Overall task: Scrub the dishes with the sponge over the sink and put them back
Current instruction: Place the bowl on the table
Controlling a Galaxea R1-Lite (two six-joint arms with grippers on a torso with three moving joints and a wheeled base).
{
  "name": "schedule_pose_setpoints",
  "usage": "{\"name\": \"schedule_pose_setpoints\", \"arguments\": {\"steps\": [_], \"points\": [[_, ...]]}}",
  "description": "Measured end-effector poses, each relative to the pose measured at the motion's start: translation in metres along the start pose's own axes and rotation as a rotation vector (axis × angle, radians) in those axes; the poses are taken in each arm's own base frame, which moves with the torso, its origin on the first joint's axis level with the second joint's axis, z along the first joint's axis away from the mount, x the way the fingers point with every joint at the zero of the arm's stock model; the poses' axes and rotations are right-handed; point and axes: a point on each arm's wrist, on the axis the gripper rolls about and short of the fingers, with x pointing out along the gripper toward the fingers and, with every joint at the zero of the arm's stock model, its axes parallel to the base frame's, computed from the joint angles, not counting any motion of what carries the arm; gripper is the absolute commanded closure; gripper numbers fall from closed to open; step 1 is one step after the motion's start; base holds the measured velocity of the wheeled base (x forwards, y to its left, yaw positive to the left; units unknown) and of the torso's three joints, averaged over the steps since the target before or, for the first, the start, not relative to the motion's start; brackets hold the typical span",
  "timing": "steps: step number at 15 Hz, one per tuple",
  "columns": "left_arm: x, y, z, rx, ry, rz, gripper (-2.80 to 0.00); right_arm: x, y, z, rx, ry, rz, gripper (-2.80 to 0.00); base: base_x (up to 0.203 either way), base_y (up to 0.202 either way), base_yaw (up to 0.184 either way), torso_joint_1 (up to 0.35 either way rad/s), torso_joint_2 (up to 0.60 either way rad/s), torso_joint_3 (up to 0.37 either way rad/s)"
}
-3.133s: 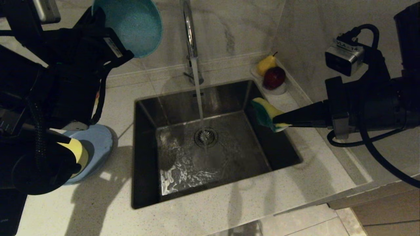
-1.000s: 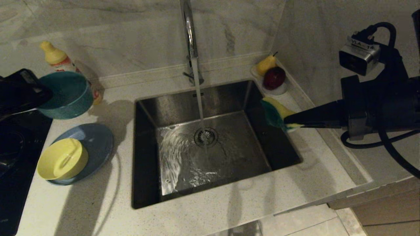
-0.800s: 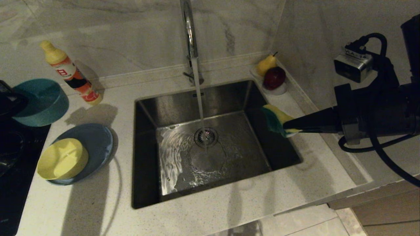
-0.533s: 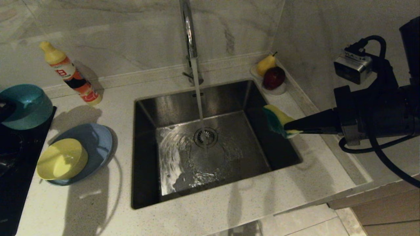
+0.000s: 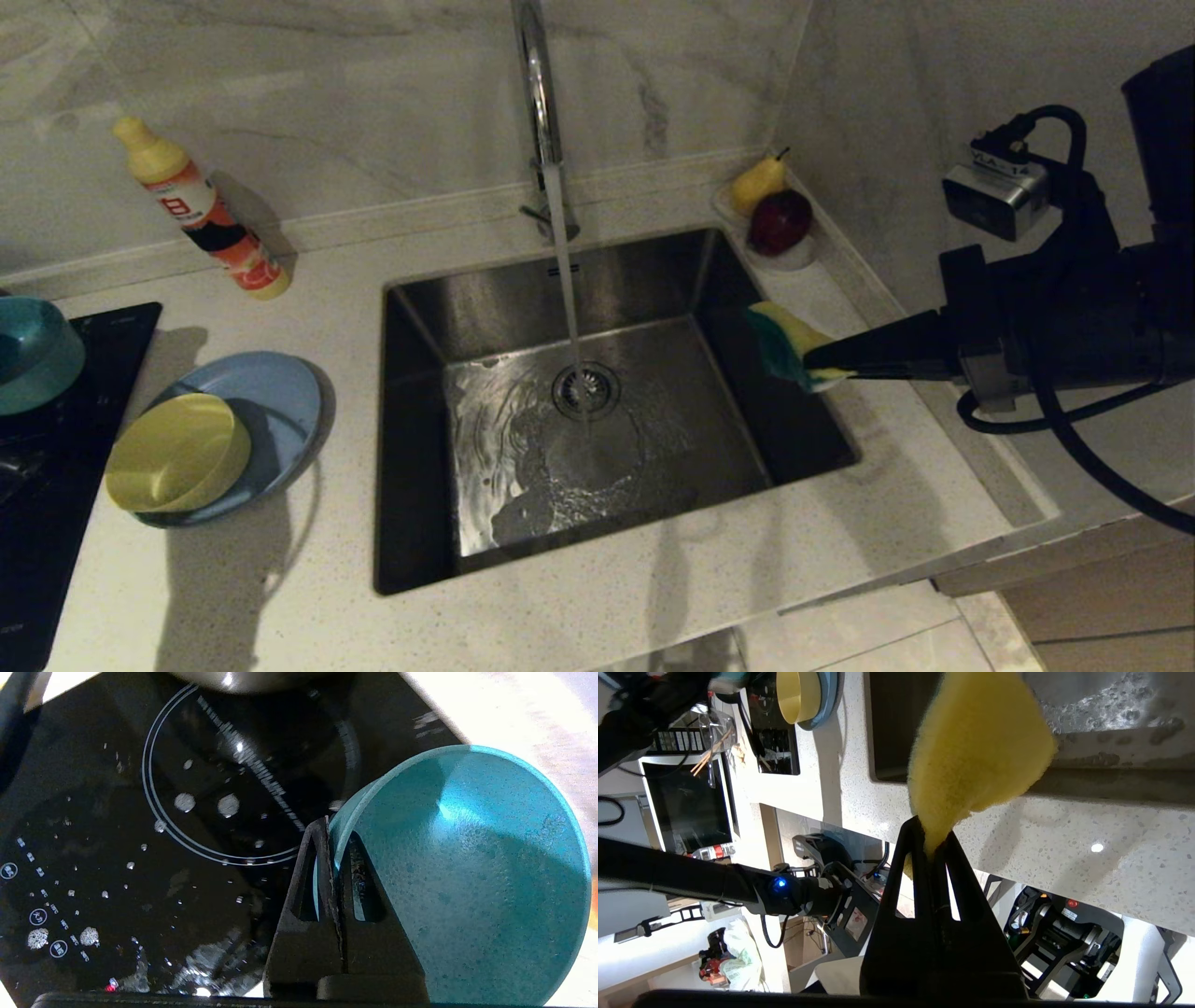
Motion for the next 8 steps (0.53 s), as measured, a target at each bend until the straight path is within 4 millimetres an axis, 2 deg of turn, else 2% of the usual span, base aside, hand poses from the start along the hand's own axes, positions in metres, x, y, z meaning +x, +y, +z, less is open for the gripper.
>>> {"name": "schedule_pose_setpoints", "arguments": {"steps": [8], "points": [[0.051,0.013,-0.012,-0.026,0.012,0.044,0.0,-0.002,0.002,-0.001,-0.005,-0.001,0.005,0.0,0.0,0.0,0.0,0.0,0.0,0.0]]}}
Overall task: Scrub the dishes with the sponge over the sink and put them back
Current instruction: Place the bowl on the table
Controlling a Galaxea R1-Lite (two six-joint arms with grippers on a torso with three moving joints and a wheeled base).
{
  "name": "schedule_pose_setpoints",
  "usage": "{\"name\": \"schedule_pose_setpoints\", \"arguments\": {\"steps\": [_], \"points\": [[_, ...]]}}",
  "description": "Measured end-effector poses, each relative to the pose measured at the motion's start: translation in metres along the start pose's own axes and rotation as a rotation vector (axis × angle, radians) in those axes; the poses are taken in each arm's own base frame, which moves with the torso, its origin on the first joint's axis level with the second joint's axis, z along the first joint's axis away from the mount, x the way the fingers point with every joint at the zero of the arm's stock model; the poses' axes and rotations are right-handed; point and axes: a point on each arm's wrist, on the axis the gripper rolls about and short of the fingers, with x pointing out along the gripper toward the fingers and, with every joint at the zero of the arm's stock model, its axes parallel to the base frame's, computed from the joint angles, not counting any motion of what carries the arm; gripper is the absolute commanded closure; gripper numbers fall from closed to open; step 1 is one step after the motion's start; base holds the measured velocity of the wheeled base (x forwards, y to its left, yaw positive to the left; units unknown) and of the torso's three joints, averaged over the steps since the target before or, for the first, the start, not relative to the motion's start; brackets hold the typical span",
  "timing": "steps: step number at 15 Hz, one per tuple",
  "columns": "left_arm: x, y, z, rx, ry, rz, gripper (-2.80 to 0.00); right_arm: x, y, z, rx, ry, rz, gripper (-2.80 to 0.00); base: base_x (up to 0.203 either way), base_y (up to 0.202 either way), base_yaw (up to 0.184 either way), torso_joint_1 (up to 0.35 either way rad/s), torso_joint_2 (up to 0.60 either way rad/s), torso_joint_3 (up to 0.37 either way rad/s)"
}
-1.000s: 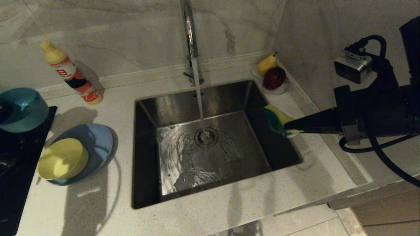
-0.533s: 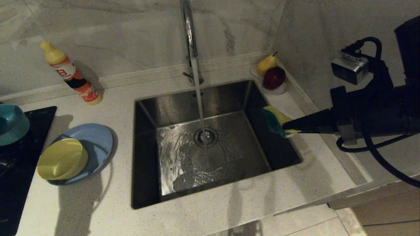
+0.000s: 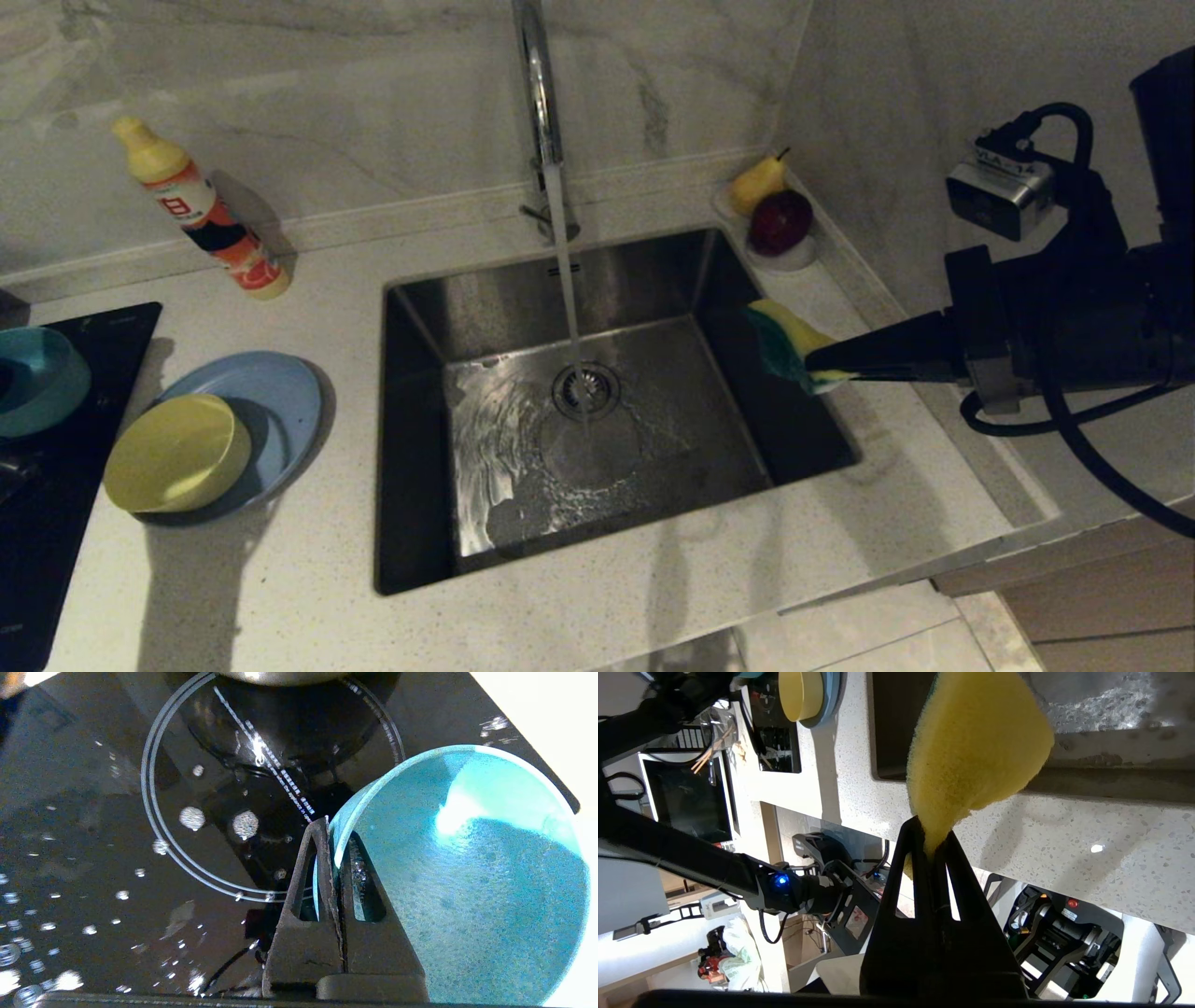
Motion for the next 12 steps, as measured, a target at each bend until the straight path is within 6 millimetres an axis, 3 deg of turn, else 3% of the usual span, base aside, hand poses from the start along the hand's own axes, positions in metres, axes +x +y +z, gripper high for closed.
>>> {"name": "schedule_pose_setpoints", "arguments": {"steps": [12], "points": [[0.05,-0.014,0.003,-0.016,-0.015,-0.011,0.0,0.01,-0.007,-0.004,0.021,0.036,-0.014,0.0,0.0,0.0,0.0,0.0,0.0,0.0]]}}
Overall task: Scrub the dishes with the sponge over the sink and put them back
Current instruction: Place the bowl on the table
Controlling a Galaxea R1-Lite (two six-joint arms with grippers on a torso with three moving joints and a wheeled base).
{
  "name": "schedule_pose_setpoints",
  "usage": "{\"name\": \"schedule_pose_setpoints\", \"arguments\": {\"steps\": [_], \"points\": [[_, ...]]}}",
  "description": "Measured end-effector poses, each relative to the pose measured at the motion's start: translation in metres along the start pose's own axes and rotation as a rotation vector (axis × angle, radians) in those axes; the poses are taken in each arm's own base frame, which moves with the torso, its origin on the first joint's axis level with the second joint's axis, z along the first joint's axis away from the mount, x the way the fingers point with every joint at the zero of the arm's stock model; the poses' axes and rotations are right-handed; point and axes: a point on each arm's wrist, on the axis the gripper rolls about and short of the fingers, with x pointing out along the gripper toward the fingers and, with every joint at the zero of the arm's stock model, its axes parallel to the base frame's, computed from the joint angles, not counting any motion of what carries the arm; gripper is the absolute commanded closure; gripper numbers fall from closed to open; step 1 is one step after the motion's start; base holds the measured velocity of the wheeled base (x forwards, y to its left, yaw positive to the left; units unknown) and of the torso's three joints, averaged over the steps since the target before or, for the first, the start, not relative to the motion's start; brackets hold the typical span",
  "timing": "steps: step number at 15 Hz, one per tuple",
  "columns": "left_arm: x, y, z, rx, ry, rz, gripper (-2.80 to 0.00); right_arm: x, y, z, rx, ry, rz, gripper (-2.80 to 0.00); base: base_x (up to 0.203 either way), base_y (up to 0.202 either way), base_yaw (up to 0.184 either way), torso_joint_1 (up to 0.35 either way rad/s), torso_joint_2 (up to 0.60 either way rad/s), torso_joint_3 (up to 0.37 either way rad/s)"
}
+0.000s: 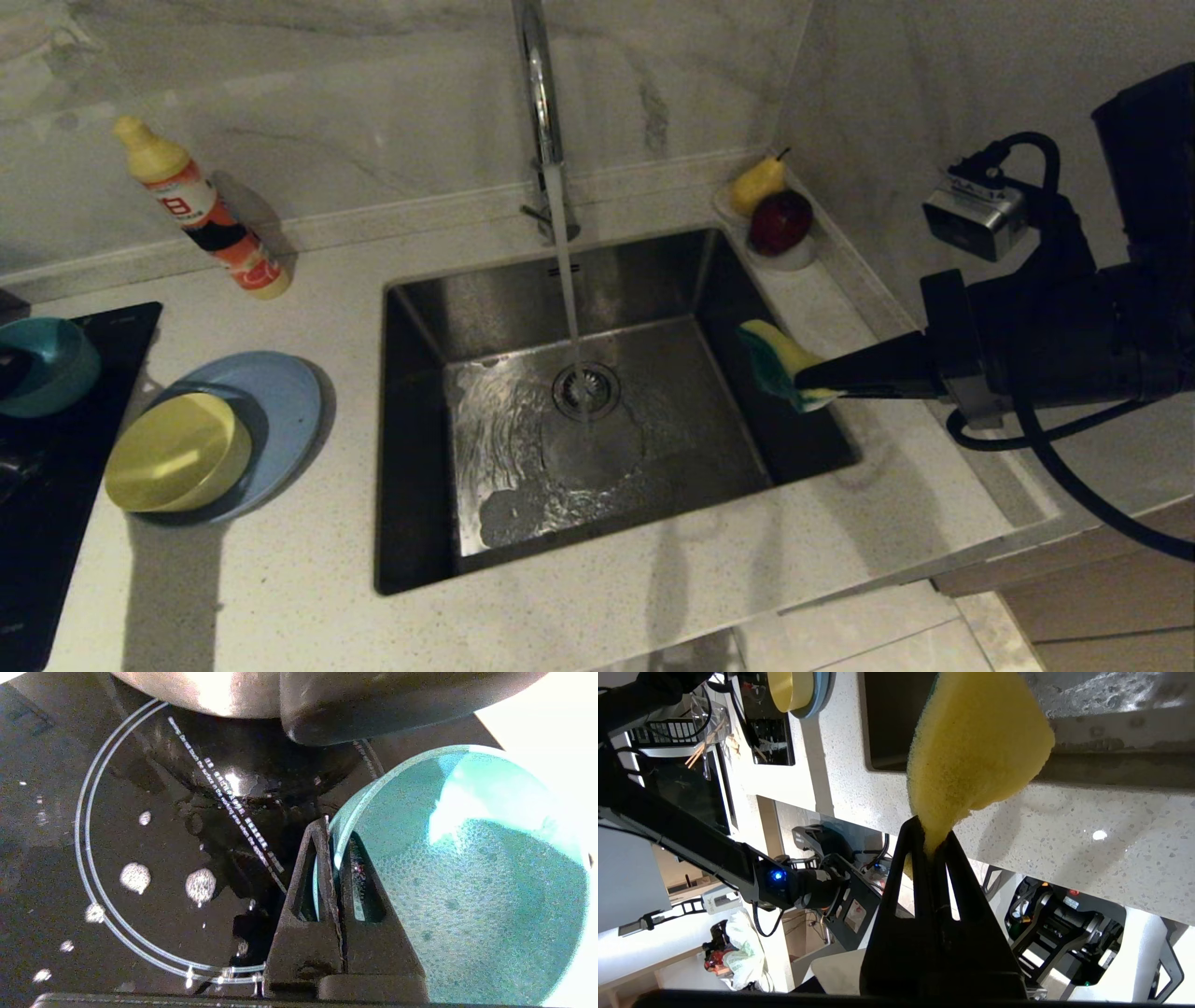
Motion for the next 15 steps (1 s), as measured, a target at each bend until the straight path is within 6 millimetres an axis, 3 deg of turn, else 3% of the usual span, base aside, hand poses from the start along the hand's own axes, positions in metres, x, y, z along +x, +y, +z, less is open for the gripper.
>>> {"name": "schedule_pose_setpoints", "arguments": {"steps": [7,8,9,15], "points": [[0.021,-0.002,-0.005,0.007,0.019,0.013,0.0,0.003,-0.003,-0.001,0.005,0.009,-0.007,0.0,0.0,0.0,0.0,0.0,0.0,0.0],[0.022,-0.003,-0.005,0.011,0.031,0.022,-2.51,0.004,-0.004,-0.001,0.008,0.012,-0.009,0.0,0.0,0.0,0.0,0.0,0.0,0.0],[0.022,-0.002,-0.006,0.015,0.045,0.031,-2.8,0.005,-0.005,-0.002,0.009,0.015,-0.01,0.0,0.0,0.0,0.0,0.0,0.0,0.0],[0.01,-0.008,0.007,-0.032,0.017,0.01,-2.8,0.01,-0.01,-0.006,0.004,0.008,0.0,0.0,0.0,0.0,0.0,0.0,0.0,0.0]]}}
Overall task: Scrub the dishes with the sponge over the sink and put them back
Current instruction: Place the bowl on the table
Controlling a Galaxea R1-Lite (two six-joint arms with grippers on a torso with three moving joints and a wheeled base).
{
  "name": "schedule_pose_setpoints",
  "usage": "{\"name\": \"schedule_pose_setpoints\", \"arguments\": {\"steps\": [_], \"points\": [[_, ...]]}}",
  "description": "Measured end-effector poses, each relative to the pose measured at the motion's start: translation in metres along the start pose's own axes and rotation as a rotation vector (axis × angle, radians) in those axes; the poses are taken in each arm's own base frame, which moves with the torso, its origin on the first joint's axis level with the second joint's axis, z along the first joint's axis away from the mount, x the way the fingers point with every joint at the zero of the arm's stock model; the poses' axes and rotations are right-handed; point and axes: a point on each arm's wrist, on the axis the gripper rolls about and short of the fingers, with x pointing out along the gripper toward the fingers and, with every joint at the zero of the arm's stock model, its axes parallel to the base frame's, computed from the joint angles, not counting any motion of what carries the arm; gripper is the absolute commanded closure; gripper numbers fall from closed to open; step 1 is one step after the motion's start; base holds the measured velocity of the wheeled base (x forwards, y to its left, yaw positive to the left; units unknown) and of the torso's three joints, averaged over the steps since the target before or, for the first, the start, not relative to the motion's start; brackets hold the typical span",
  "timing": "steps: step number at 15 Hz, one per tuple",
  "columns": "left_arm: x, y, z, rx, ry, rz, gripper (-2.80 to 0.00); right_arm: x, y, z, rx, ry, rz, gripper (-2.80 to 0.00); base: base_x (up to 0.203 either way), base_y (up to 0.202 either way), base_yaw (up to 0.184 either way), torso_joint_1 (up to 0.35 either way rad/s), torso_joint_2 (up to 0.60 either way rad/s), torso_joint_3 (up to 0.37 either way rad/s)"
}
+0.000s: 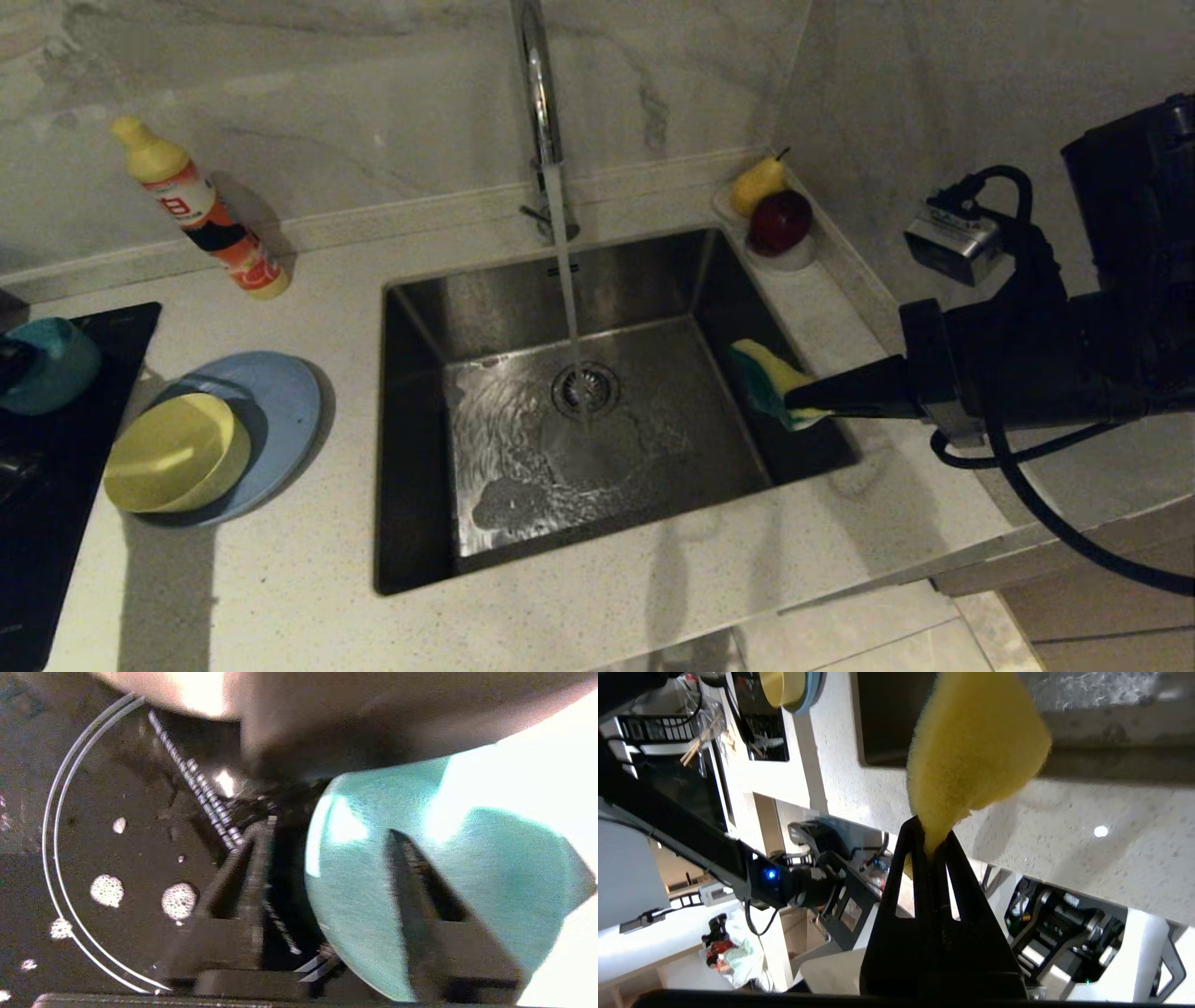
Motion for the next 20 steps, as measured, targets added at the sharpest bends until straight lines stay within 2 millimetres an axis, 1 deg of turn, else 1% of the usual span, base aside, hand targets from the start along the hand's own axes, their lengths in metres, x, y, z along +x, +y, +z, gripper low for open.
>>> {"name": "schedule_pose_setpoints", "arguments": {"steps": [3,4,7,10,12,13,15,17,19,20], "points": [[-0.02,-0.008,0.017,-0.014,-0.049,-0.037,-2.8,0.003,-0.002,0.0,-0.003,-0.003,0.001,0.0,0.0,0.0,0.0,0.0,0.0,0.0],[-0.029,-0.011,0.024,-0.017,-0.068,-0.05,0.0,0.004,-0.003,-0.001,-0.007,0.0,-0.001,0.0,0.0,0.0,0.0,0.0,0.0,0.0],[-0.062,-0.018,0.038,-0.012,-0.064,-0.097,0.0,0.006,-0.005,-0.003,-0.011,0.011,-0.009,0.0,0.0,0.0,0.0,0.0,0.0,0.0],[-0.108,-0.026,0.049,0.02,0.022,-0.252,0.0,0.002,-0.004,-0.004,-0.015,0.008,-0.008,0.0,0.0,0.0,0.0,0.0,0.0,0.0],[-0.139,-0.025,0.049,0.086,0.082,-0.331,0.0,0.002,-0.004,-0.004,-0.013,0.011,-0.01,0.0,0.0,0.0,0.0,0.0,0.0,0.0],[-0.153,-0.023,0.042,0.14,0.127,-0.342,0.0,0.001,-0.004,-0.005,-0.013,0.011,-0.01,0.0,0.0,0.0,0.0,0.0,0.0,0.0],[-0.171,-0.018,0.026,0.254,0.202,-0.347,0.0,0.0,-0.003,-0.005,-0.014,0.011,-0.009,0.0,0.0,0.0,0.0,0.0,0.0,0.0],[-0.18,-0.01,0.006,0.376,0.276,-0.345,0.0,0.0,-0.004,-0.007,-0.013,0.015,-0.009,0.0,0.0,0.0,0.0,0.0,0.0,0.0],[-0.183,-0.003,-0.012,0.487,0.341,-0.342,0.0,0.0,-0.005,-0.009,-0.01,0.019,-0.012,0.0,0.0,0.0,0.0,0.0,0.0,0.0],[-0.182,0.0,-0.018,0.513,0.36,-0.34,0.0,-0.001,-0.004,-0.01,-0.011,0.018,-0.012,0.0,0.0,0.0,0.0,0.0,0.0,0.0]]}}
